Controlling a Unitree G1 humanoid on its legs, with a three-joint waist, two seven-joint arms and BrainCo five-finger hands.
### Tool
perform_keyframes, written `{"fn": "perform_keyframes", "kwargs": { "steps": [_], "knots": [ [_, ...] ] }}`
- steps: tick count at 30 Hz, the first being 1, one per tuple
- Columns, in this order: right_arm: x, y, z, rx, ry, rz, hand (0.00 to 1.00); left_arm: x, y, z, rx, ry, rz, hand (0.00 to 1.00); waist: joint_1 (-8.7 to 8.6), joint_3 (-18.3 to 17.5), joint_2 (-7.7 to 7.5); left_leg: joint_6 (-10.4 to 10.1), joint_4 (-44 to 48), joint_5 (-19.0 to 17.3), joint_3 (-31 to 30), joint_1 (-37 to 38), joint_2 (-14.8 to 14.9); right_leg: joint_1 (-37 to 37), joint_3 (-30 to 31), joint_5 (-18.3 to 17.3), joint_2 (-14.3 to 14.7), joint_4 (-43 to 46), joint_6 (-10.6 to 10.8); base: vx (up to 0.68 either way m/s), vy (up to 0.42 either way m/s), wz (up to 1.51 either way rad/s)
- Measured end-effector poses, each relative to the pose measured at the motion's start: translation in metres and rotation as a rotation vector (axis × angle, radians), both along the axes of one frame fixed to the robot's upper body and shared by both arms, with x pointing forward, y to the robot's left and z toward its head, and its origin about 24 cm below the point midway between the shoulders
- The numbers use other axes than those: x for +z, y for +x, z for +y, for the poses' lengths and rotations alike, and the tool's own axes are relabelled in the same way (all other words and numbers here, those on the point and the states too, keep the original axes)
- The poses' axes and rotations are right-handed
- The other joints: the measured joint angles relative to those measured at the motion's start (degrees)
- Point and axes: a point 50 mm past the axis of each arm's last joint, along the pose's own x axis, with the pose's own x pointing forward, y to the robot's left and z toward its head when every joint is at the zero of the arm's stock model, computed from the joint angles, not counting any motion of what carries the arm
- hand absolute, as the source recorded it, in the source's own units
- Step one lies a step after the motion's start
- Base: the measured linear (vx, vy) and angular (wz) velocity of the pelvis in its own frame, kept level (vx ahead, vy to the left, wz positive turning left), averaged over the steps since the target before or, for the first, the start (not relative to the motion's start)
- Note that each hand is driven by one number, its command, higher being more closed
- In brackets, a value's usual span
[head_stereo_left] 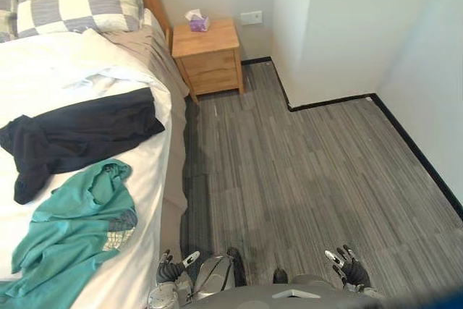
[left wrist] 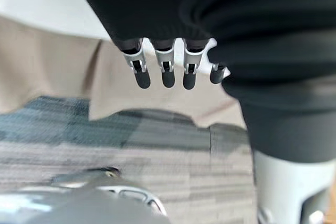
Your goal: Tidy the bed and pick cloth on bed and put in laundry
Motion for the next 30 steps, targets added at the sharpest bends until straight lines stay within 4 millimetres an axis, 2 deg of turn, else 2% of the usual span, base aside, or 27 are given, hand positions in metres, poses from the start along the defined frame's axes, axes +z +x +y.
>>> {"fn": "perform_keyframes", "kwargs": {
  "steps": [1,2,5,7,8,9,10,12,14,16,17,18,19,20,21,22,23,26,27,28,30],
  "knots": [
    [0.001,-0.002,-0.002,0.000,-0.009,0.002,0.00,-0.002,-0.005,-0.002,0.024,-0.013,0.016,0.00,0.39,-0.5,0.73,1.4,-0.9,3.2,1.5,0.8,0.9,0.2,0.1,-2.2,-0.1,1.8,0.6,0.28,0.236,-0.12],
    [-0.001,-0.004,0.001,0.005,-0.006,0.017,0.00,-0.002,-0.007,0.001,0.035,-0.010,0.026,0.00,0.71,-0.8,0.36,4.7,0.2,2.5,2.8,1.6,0.4,0.2,-0.5,-4.6,-1.7,4.3,1.4,0.31,0.248,-0.15],
    [-0.004,-0.009,0.007,-0.008,0.015,0.048,0.00,-0.001,-0.011,0.008,0.042,0.009,0.035,0.00,2.22,-2.3,-1.62,5.9,3.9,-3.5,4.4,1.5,-1.5,-0.2,-5.8,-7.5,-6.6,9.9,4.1,0.34,0.261,-0.16],
    [-0.006,-0.011,0.007,-0.020,0.027,0.064,0.00,-0.001,-0.012,0.010,0.038,0.013,0.046,0.00,2.29,-2.6,-2.03,6.0,4.2,-6.3,4.2,3.1,-3.1,-3.5,-8.0,-9.8,-9.4,20.5,6.1,0.28,0.171,0.07],
    [-0.007,-0.014,0.004,-0.028,0.024,0.079,0.00,-0.002,-0.013,0.010,0.024,0.014,0.064,0.00,1.93,-3.1,-2.63,6.3,3.8,-8.0,3.4,4.8,-4.2,-6.7,-9.3,-9.7,-11.6,31.2,6.9,0.31,0.162,0.25],
    [-0.008,-0.016,0.005,-0.033,0.028,0.091,0.00,-0.002,-0.014,0.012,0.009,0.019,0.071,0.00,1.76,-3.0,-2.38,6.0,3.5,-8.6,2.8,6.3,-5.0,-9.6,-9.5,-7.7,-13.6,40.0,6.2,0.40,0.148,0.43],
    [-0.009,-0.019,0.006,-0.036,0.037,0.109,0.00,-0.002,-0.015,0.014,0.001,0.024,0.081,0.00,1.47,-3.1,-3.01,6.0,2.4,-9.3,1.6,9.1,-6.3,-12.9,-9.6,-4.9,-16.2,50.8,5.4,0.44,0.076,0.55],
    [-0.010,-0.023,0.005,-0.037,0.042,0.127,0.00,-0.004,-0.020,0.014,-0.007,0.020,0.108,0.00,0.11,-3.1,-2.89,6.3,-0.1,-9.3,-1.3,13.8,-6.7,-15.4,-11.1,-5.1,-17.7,60.2,5.3,0.39,-0.002,0.72],
    [-0.010,-0.021,0.005,-0.039,0.047,0.119,0.00,-0.004,-0.019,0.014,-0.027,0.022,0.113,0.00,-0.35,-3.0,-2.69,6.1,-2.7,-8.8,-3.6,17.4,-5.9,-18.4,-12.2,-7.5,-17.6,59.6,5.3,0.44,-0.101,0.78],
    [-0.009,-0.019,-0.001,-0.042,0.033,0.113,0.00,-0.005,-0.014,0.009,-0.032,0.008,0.112,0.00,-1.04,-2.1,-1.25,5.7,-4.3,-8.5,-6.1,20.2,-3.3,-20.3,-13.8,-9.6,-15.2,52.2,4.7,0.40,-0.190,0.74],
    [-0.007,-0.013,-0.003,-0.027,0.018,0.099,0.00,-0.005,-0.013,0.007,-0.034,-0.001,0.115,0.00,-1.23,-1.5,-0.25,5.0,-5.2,-8.1,-7.3,21.6,-1.1,-21.7,-14.5,-9.6,-13.0,44.4,4.7,0.34,-0.232,0.69],
    [-0.007,-0.011,-0.002,-0.012,0.012,0.094,0.00,-0.005,-0.011,0.007,-0.037,-0.001,0.114,0.00,-1.45,-1.4,-0.49,4.0,-5.9,-7.5,-8.5,22.0,-0.1,-22.3,-14.2,-7.6,-11.7,35.9,4.8,0.33,-0.248,0.73],
    [-0.007,-0.010,0.000,-0.003,0.013,0.089,0.00,-0.005,-0.012,0.009,-0.036,0.004,0.118,0.00,-1.50,-1.3,-1.32,3.4,-6.5,-7.2,-9.1,22.6,-0.1,-22.7,-13.4,-4.6,-11.6,29.1,5.0,0.33,-0.296,0.76],
    [-0.008,-0.010,0.007,0.009,0.025,0.090,0.00,-0.003,-0.011,0.016,-0.040,0.020,0.120,0.00,-1.41,-1.2,-3.31,2.5,-7.3,-7.4,-10.0,23.5,-1.1,-22.7,-10.8,0.5,-11.9,19.7,5.3,0.30,-0.283,0.69],
    [-0.009,-0.014,0.009,0.002,0.035,0.097,0.00,-0.003,-0.009,0.018,-0.039,0.024,0.122,0.00,-1.79,-1.1,-3.97,0.8,-7.4,-8.4,-10.7,24.3,-1.1,-22.5,-9.8,4.9,-11.8,18.6,2.2,0.40,-0.347,0.54],
    [-0.006,-0.011,-0.002,-0.005,0.001,0.087,0.00,-0.006,-0.006,0.007,-0.032,-0.008,0.122,0.00,-1.24,-0.8,-1.57,-0.3,-7.6,-8.6,-11.0,24.3,0.9,-22.3,-10.8,3.3,-10.2,20.4,2.5,0.40,-0.376,0.20],
    [-0.003,-0.005,-0.006,-0.004,-0.022,0.058,0.00,-0.006,-0.006,0.002,-0.029,-0.019,0.117,0.00,-0.83,-0.6,-0.86,-0.5,-7.6,-8.0,-11.1,24.4,1.2,-24.3,-10.3,-0.5,-10.3,24.8,2.1,0.35,-0.354,0.05],
    [-0.002,-0.003,-0.007,-0.007,-0.037,0.041,0.00,-0.007,-0.007,-0.002,-0.017,-0.030,0.117,0.00,-1.49,-0.7,-0.49,-1.3,-6.4,-8.1,-11.3,25.8,2.9,-25.6,-11.6,-8.6,-10.6,32.7,1.4,0.25,-0.284,0.13],
    [-0.002,-0.003,-0.007,-0.009,-0.039,0.044,0.00,-0.007,-0.007,-0.002,-0.005,-0.030,0.111,0.00,-1.35,-0.8,-0.60,-1.3,-5.3,-8.0,-11.3,25.7,3.4,-25.2,-11.9,-9.7,-10.4,33.3,1.2,0.24,-0.241,0.05],
    [-0.003,-0.004,-0.006,-0.009,-0.037,0.047,0.00,-0.006,-0.008,-0.001,0.030,-0.030,0.098,0.00,-1.03,-0.9,-0.63,-1.5,-0.7,-7.8,-12.0,24.1,4.5,-24.2,-12.3,-10.9,-9.6,33.2,0.7,0.21,-0.253,0.08],
    [-0.003,-0.005,-0.005,-0.005,-0.032,0.053,0.00,-0.005,-0.007,0.002,0.073,-0.013,0.074,0.00,-1.19,-1.3,-0.45,-3.3,14.4,-5.7,-15.8,16.3,6.6,-21.9,-14.0,-11.5,-8.6,31.2,0.3,0.19,-0.238,0.23]
  ]
}}
